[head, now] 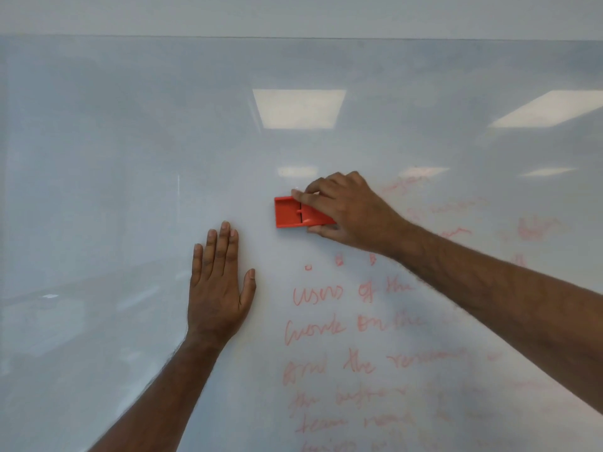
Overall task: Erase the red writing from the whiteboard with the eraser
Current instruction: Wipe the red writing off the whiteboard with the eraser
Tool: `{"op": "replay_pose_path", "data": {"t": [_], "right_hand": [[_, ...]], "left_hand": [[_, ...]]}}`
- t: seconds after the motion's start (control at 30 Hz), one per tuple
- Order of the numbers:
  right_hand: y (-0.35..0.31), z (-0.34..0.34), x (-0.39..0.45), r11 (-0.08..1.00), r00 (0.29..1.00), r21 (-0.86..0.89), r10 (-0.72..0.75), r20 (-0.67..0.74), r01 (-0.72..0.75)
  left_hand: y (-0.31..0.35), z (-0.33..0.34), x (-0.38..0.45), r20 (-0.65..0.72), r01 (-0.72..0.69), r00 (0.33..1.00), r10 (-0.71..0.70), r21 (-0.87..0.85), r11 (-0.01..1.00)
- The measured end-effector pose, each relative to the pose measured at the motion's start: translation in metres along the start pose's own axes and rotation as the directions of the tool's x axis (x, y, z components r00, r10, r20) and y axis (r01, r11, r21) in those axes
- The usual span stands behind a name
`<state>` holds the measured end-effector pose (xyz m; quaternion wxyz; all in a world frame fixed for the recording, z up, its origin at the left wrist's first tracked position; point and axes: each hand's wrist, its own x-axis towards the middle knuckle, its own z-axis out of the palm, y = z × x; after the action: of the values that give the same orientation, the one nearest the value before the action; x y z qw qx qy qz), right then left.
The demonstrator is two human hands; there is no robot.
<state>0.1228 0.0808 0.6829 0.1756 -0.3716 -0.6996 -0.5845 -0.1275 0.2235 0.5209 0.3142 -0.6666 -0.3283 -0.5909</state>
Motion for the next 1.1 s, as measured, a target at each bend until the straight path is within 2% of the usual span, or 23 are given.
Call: {"op": "replay_pose_path", "data": {"t": [0.23, 0.47, 0.6, 0.73, 0.9, 1.0, 1.1], "right_hand": [[-0.028, 0.015, -0.03, 0.965, 0.964, -0.037, -0.258, 0.066, 0.261], [0.006, 0.004, -0.064, 0.929, 0.924, -0.046, -0.36, 0.129, 0.368], [0.036, -0.01, -0.059, 0.95, 0.952, -0.088, -0.289, 0.105, 0.298], [0.062, -0.021, -0.041, 0.981, 0.991, -0.145, -0.122, 0.049, 0.128], [0.052, -0.013, -0.016, 0.993, 0.996, -0.092, 0.072, -0.056, -0.077], [0.026, -0.003, -0.011, 0.994, 0.995, -0.079, 0.069, -0.068, -0.074], [0.003, 0.006, -0.02, 0.997, 0.999, -0.074, -0.036, -0.037, 0.033]], "left_hand": [[-0.004, 0.002, -0.002, -0.001, -0.022, 1.0, 0.022, 0.02, 1.0], [-0.003, 0.0, -0.002, 0.009, -0.014, 1.0, 0.014, 0.013, 1.0], [-0.002, -0.002, -0.003, 0.015, -0.009, 1.0, 0.009, 0.013, 1.0], [0.0, -0.002, -0.003, 0.016, -0.007, 1.0, 0.007, 0.016, 1.0], [-0.001, -0.002, -0.004, 0.013, -0.009, 1.0, 0.009, 0.008, 1.0], [-0.002, -0.002, -0.005, 0.021, -0.002, 1.0, 0.002, 0.005, 1.0], [-0.002, -0.001, -0.005, 0.029, -0.005, 1.0, 0.005, -0.001, 1.0]]}}
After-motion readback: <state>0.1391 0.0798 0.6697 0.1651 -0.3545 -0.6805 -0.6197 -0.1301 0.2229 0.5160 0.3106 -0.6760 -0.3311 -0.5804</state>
